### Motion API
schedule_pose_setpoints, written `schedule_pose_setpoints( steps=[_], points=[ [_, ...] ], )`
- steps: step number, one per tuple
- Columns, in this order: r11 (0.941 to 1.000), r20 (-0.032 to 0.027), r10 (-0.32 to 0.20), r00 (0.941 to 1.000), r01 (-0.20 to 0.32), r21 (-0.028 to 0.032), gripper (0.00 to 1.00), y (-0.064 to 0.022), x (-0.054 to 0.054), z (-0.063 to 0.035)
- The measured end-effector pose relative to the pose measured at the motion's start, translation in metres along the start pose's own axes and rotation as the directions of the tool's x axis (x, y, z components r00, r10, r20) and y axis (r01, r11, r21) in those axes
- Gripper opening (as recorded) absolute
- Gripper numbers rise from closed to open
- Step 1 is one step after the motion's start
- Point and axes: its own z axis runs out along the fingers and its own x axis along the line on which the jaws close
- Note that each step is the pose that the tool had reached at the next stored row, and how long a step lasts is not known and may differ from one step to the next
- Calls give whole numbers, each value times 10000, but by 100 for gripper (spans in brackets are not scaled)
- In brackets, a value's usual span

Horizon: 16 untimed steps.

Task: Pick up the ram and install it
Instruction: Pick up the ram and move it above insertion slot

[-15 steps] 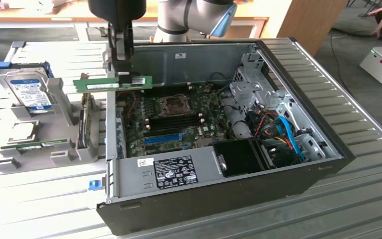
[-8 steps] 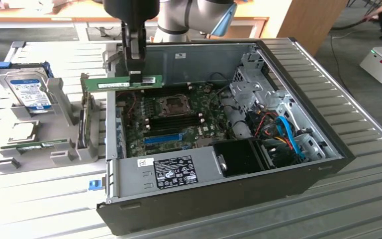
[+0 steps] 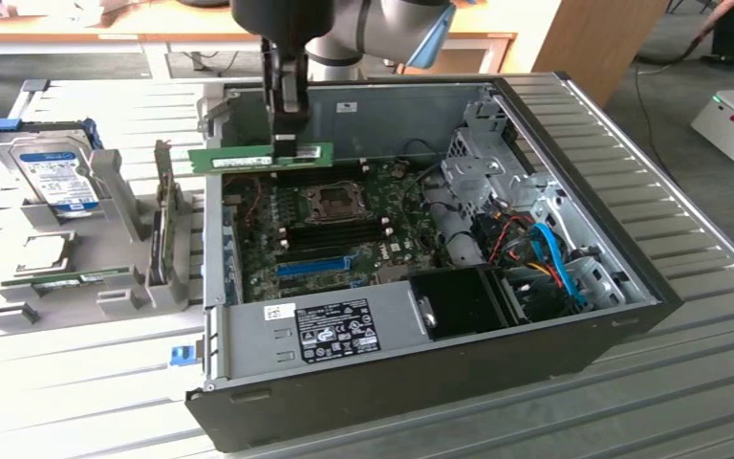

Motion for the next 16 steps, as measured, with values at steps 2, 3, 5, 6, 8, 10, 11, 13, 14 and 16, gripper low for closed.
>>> schedule_pose_setpoints(
  steps=[2,3,5,6,8,10,11,13,14,16],
  points=[
    [10000,0,-1,10000,1,-1,12,-52,-2,-2],
    [10000,1,-1,10000,1,0,12,-75,-3,-3],
    [10000,3,0,10000,0,0,12,-121,-6,-4],
    [10000,4,1,10000,-1,0,12,-144,-7,-5],
    [10000,9,0,10000,0,0,12,-197,-8,-6],
    [10000,13,-1,10000,1,0,12,-250,-10,-8],
    [10000,15,0,10000,0,0,12,-276,-11,-9],
    [10000,17,0,10000,0,-1,12,-327,-13,-11],
    [10000,18,-1,10000,1,-1,12,-357,-14,-12],
    [10000,19,-1,10000,1,0,12,-408,-16,-14]
  ],
)
